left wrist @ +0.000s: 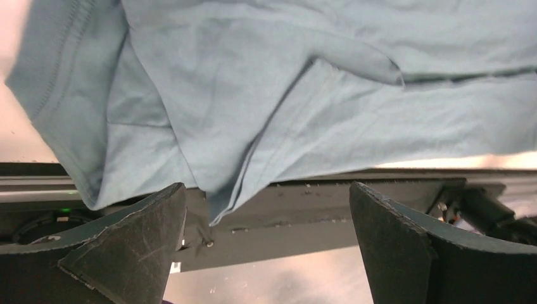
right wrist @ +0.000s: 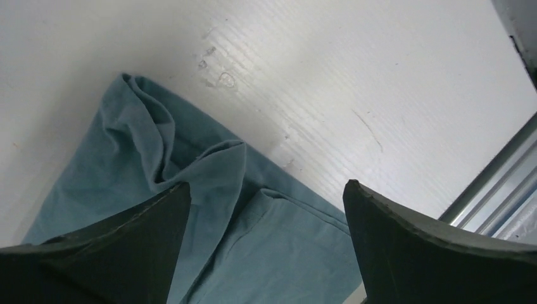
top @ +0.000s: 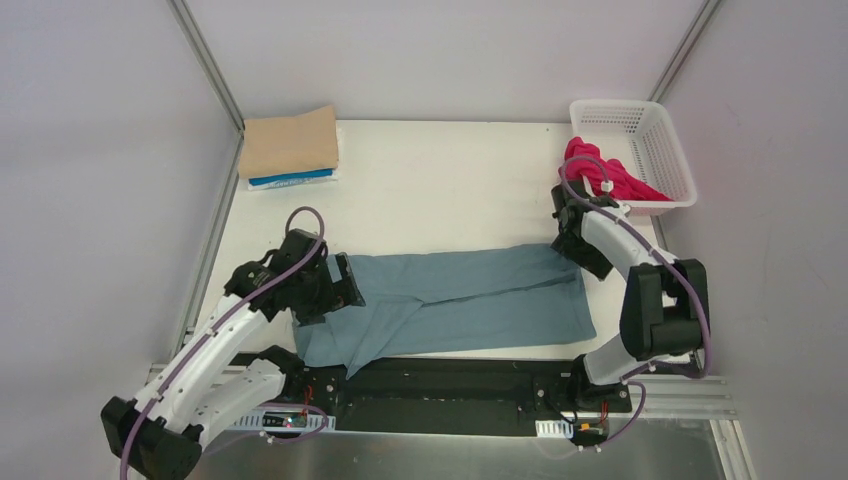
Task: Fold and stack the t-shirts
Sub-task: Fold the other side of the tshirt into a rectangle
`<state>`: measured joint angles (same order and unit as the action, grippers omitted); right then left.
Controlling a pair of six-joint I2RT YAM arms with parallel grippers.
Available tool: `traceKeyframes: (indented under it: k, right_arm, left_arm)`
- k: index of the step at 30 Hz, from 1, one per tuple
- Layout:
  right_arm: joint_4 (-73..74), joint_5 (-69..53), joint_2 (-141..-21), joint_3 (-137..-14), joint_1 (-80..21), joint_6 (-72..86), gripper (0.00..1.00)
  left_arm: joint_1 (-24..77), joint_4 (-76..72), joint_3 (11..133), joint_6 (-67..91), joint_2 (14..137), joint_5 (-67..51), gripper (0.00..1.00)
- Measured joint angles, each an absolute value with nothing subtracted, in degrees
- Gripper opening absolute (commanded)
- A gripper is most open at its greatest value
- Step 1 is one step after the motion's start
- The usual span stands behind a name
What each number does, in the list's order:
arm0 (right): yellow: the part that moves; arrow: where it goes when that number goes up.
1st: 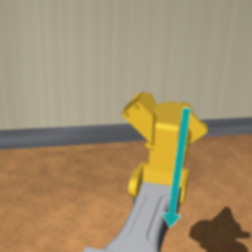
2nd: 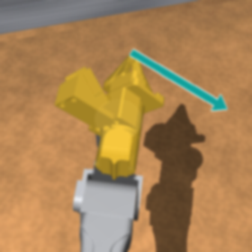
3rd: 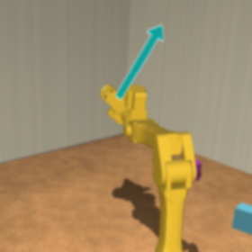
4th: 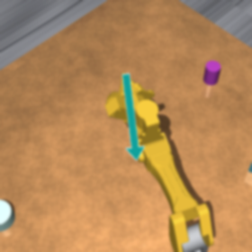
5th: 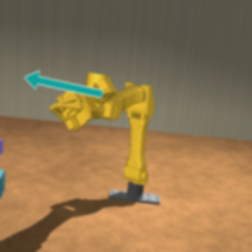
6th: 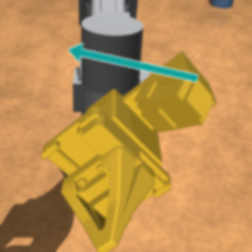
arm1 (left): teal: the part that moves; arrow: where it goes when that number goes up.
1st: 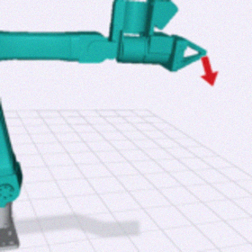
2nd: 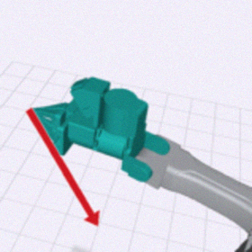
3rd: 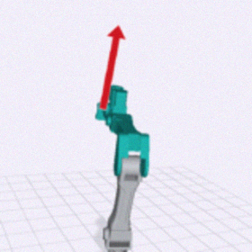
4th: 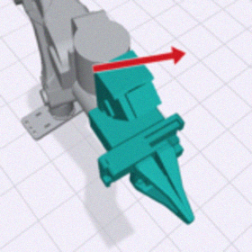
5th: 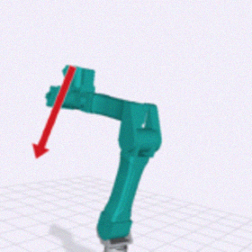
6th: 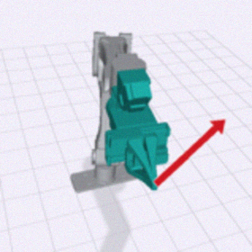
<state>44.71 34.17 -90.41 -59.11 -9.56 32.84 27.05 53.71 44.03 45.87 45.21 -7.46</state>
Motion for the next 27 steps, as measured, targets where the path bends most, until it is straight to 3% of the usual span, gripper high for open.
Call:
traceKeyframes:
  k: [6,12,18,27]
  right_arm:
    - [44.1,32.1,-79.5,-57.2,-9.8,30.6,0.99]
    - [33.6,10.3,-71.5,-50.9,-13.4,23.3,0.99]
    - [24.6,-3.3,-79.2,-48.8,-17.1,20.7,0.99]
    - [19.5,0.3,-89.1,-50.6,-17.0,20.9,0.99]
  left_arm:
    - [27.0,48.5,44.4,45.8,57.2,-0.6,1.00]
    - [25.1,40.0,44.6,45.7,68.8,2.1,1.00]
    - [16.9,30.5,44.2,44.2,76.8,0.3,0.97]
    - [9.9,24.8,47.5,42.1,85.9,-3.6,0.94]
